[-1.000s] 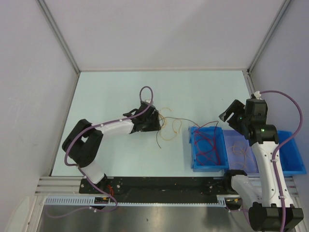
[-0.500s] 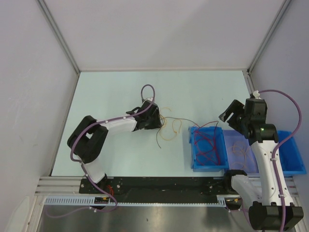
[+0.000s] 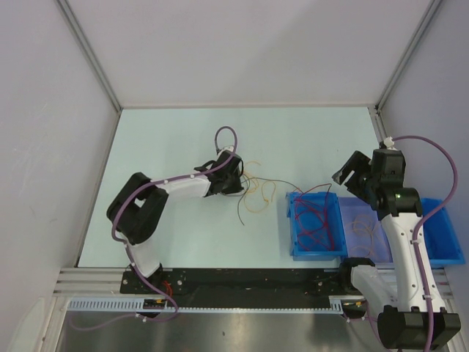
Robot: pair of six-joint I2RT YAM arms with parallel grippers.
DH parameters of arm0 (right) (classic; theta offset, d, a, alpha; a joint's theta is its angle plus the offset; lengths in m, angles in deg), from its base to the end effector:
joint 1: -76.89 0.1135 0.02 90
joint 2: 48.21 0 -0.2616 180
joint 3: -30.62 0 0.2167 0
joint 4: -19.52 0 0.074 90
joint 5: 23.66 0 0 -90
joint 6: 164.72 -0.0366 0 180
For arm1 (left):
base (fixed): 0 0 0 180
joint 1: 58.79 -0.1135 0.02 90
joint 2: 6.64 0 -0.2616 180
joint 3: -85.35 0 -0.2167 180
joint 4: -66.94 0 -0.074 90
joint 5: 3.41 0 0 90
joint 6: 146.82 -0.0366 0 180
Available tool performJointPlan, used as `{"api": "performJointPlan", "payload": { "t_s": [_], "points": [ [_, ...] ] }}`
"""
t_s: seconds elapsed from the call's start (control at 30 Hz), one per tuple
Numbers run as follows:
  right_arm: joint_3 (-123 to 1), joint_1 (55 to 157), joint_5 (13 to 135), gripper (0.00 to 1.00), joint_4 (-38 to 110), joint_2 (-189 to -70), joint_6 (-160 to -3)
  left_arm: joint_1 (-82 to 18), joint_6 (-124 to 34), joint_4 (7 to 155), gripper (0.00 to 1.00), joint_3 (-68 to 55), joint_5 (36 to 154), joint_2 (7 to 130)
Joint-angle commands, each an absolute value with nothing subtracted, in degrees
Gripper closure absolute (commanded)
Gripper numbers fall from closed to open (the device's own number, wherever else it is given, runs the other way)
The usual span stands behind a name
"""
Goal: Untangle the cables
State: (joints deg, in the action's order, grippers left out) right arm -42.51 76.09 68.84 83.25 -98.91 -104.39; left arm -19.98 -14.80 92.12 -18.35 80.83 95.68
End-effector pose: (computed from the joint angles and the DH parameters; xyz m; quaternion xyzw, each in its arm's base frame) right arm 0.1377 -0.0003 0.3256 0.2307 0.8812 0.1220 0.3942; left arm 0.2670 -0.2101 0.1880 -0.0431 0.9412 -0.1790 0.2833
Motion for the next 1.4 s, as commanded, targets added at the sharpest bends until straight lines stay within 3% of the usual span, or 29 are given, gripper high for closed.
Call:
{"api": "performJointPlan", "payload": {
  "t_s": [0.0,0.27,0.3,0.33,0.4,0.5,1.37],
  "points": [
    [-44.42,76.28,69.59,0.22,81.83,-97.34,-103.46,-20.03,-15.86,91.45,1.00,-16.71,79.56,90.40],
    [-44.42,76.45,70.91,0.22,82.18,-95.67,-104.34,-19.06,-17.45,95.23,0.99,-16.09,76.66,81.69],
    [-44.42,76.36,71.08,0.22,82.09,-95.67,-104.52,-19.06,-16.58,95.93,0.91,-16.00,75.70,81.16],
    [-44.42,76.36,71.00,0.22,82.18,-95.58,-104.52,-19.06,-15.96,96.72,0.63,-16.18,75.35,81.07],
    [-44.42,76.45,71.00,0.22,82.26,-95.58,-104.52,-19.06,-14.38,96.20,0.34,-17.75,75.52,81.24],
    [-44.42,76.45,71.00,0.22,82.44,-95.15,-104.34,-19.06,-11.74,94.80,0.26,-19.52,75.61,82.82],
    [-44.42,76.45,70.12,0.22,83.67,-95.41,-101.97,-18.98,-6.20,88.28,0.48,-17.15,77.89,96.10]
  ]
}}
